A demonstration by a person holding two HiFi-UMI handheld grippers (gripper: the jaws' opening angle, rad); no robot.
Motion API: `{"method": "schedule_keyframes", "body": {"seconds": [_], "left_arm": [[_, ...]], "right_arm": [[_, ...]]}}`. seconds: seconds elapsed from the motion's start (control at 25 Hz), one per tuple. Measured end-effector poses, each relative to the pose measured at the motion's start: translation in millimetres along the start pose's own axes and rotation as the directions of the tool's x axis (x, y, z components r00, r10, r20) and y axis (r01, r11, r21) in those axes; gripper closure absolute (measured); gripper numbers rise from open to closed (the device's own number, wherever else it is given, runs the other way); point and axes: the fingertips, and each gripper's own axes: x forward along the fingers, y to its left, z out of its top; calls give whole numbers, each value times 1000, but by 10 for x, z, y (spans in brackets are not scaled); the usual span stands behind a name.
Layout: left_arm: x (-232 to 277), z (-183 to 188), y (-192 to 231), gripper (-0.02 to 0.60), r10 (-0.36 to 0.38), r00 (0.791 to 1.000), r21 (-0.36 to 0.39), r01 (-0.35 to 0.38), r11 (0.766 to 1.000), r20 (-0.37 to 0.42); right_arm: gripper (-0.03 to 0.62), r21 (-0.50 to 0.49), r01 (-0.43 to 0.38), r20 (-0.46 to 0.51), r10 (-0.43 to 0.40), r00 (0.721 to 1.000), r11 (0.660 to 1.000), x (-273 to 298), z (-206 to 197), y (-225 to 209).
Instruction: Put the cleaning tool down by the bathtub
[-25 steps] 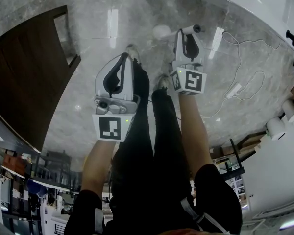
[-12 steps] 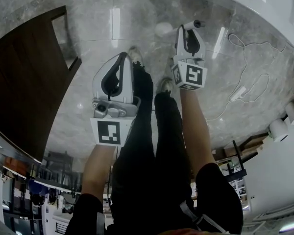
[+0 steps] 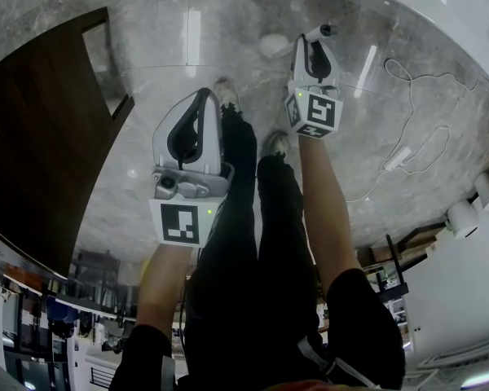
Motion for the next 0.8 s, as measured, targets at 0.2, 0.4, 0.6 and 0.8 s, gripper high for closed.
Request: {"method": "schedule_keyframes", "body": {"seconds": [0.2, 0.4, 0.6, 0.8], "left_arm": [[7, -22, 32, 574, 0, 1000, 4, 0, 1000, -6], [7, -50, 90, 574, 3, 1000, 4, -3, 1000, -13], [-6, -59, 167, 574, 6, 1000, 2, -6, 1000, -14], [2, -31, 194, 574, 10, 1000, -5, -10, 1000, -10]], "right_arm": [[514, 5, 14, -20, -14, 1000, 1000, 117, -141, -66], [514, 4, 16, -30, -16, 999, 1000, 230, -194, -89], [514, 21, 34, -42, -33, 999, 999, 361, -185, -125], [514, 39, 49, -57, -47, 997, 998, 506, -148, -211]]}}
